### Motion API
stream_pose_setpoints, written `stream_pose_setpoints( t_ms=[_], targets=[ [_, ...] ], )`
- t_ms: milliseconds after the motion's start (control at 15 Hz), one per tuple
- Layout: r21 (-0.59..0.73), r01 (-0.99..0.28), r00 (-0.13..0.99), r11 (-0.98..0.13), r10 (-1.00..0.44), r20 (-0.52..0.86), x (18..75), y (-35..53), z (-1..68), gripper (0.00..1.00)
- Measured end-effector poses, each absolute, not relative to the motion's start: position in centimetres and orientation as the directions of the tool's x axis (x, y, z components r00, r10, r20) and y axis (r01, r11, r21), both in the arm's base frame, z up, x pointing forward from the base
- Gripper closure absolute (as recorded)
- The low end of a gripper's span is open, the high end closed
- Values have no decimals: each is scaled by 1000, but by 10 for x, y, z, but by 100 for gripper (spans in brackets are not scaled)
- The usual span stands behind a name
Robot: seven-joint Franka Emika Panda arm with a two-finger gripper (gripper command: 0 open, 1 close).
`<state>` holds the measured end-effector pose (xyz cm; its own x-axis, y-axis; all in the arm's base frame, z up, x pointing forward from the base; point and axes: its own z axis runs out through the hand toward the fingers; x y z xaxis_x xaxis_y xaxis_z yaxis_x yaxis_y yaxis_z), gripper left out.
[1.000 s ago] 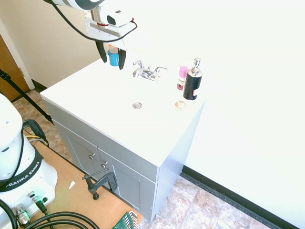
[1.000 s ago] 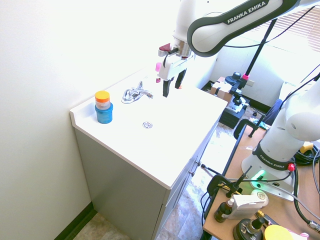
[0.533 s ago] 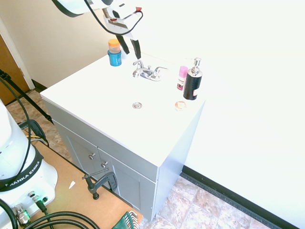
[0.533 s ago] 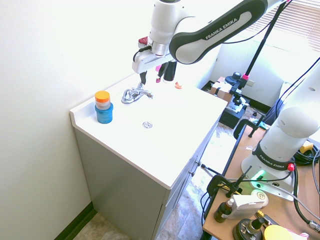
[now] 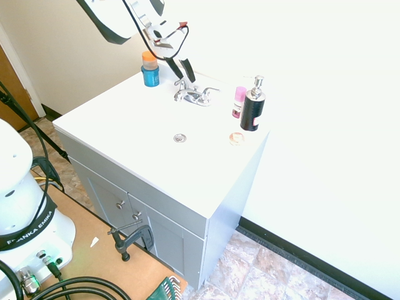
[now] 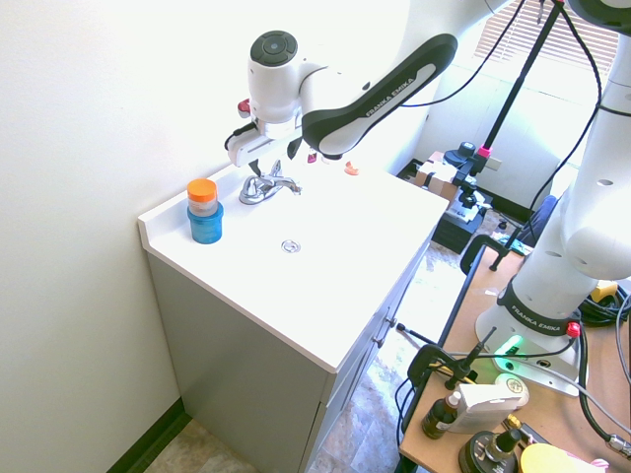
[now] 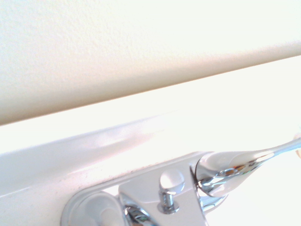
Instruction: Turn off the hot water
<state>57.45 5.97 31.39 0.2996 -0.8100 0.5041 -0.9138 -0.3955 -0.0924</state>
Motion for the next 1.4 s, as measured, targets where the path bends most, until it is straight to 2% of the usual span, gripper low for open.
stream_pose_setpoints(
  t_ms=[267,600,1267,1400],
  targets=[
    [-67,-922,294,-380,-803,518,573,46,308,0],
    [-41,-920,326,-389,-820,471,566,63,301,0],
    [-80,-923,312,-376,-853,418,588,100,305,0],
    [-69,-918,338,-391,-861,379,583,94,312,0]
  ],
)
